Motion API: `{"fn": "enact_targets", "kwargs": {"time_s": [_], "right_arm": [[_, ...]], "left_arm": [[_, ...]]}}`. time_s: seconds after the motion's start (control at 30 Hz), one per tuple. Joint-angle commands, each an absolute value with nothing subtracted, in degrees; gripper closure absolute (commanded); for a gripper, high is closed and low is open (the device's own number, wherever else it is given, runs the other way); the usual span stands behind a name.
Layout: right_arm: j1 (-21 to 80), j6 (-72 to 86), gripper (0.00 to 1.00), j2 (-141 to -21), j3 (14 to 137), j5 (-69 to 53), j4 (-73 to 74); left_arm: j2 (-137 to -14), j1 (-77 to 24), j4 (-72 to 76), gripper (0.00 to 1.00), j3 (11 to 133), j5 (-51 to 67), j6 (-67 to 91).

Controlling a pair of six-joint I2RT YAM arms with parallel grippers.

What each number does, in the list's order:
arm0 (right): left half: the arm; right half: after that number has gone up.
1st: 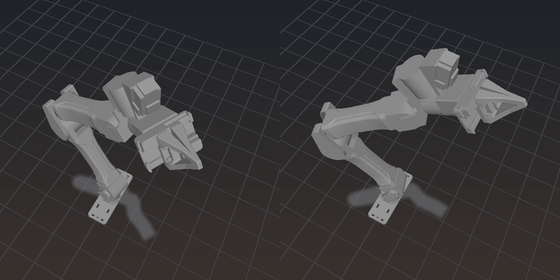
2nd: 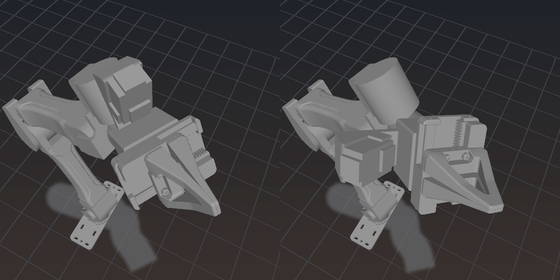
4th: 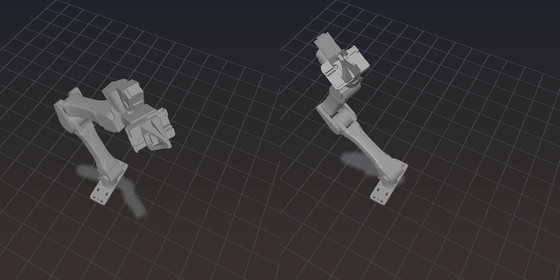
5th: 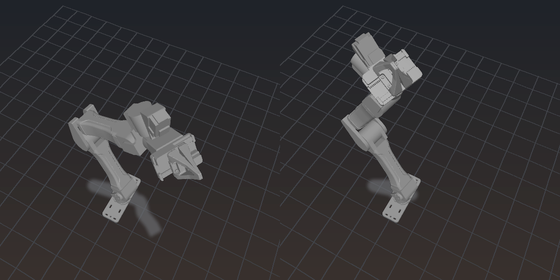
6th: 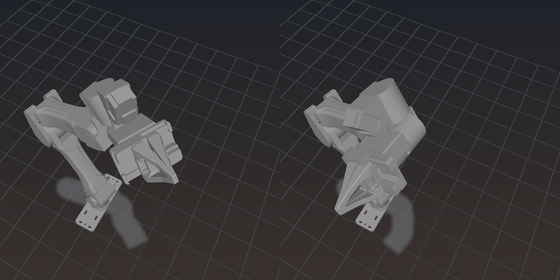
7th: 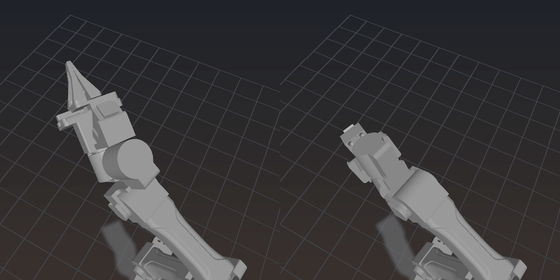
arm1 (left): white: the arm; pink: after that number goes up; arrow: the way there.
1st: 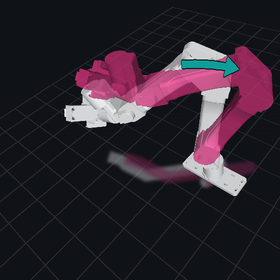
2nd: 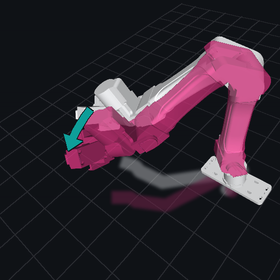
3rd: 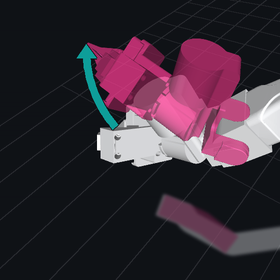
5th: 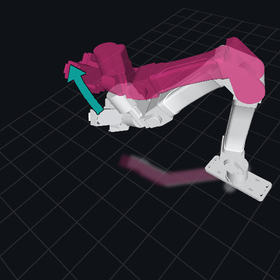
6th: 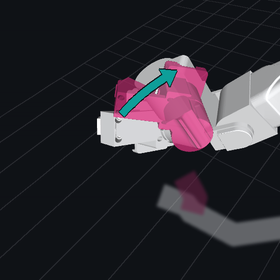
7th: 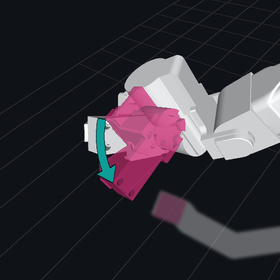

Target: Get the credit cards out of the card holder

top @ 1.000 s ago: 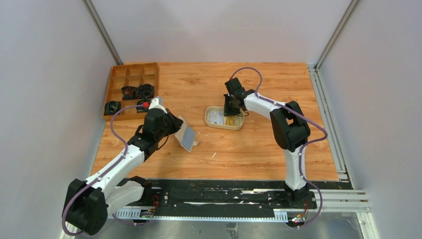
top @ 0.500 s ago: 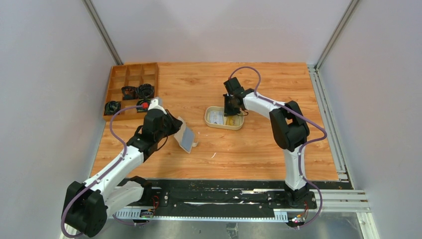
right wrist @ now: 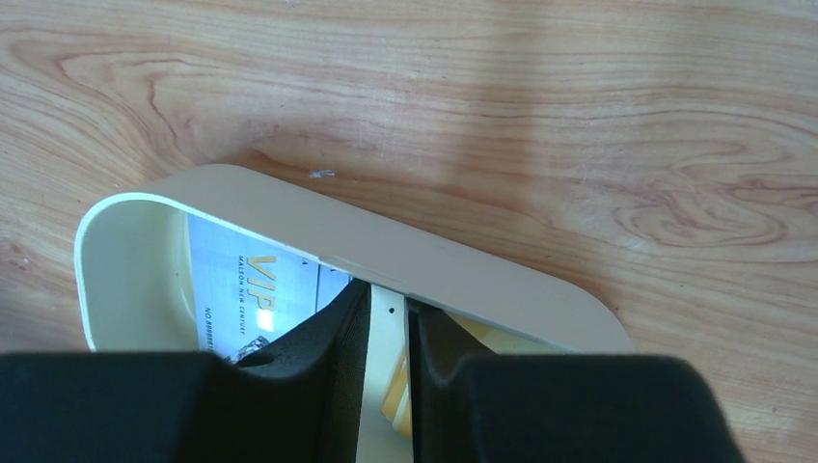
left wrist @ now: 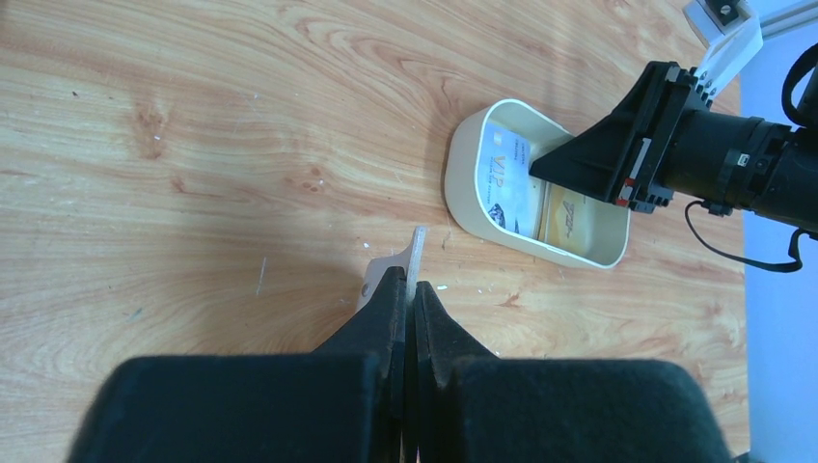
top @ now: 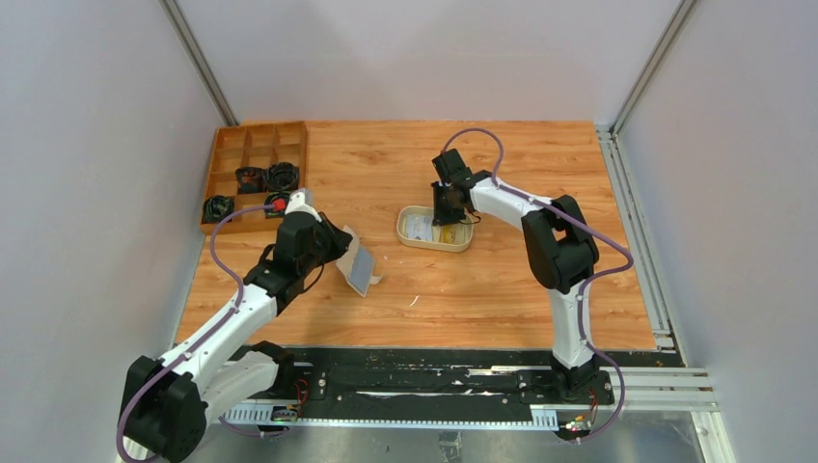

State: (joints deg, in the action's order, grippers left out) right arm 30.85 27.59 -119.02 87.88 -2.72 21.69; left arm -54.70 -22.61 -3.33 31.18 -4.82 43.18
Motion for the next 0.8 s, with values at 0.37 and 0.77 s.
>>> {"fn": "enact_targets", "kwargs": {"time_s": [0.37,0.77], "right_arm": [[31.6,24.4,1.00,-115.0,90.7,-5.3,21.0],[31.6,23.8,0.87,-107.6,93.0,-9.3,21.0]], "left_arm": [[-53.7,-22.1,-4.0,1.00,31.5,-6.1,42.6],[-54.7,-22.1,-5.4,1.00,32.6,-6.4,42.0]]}}
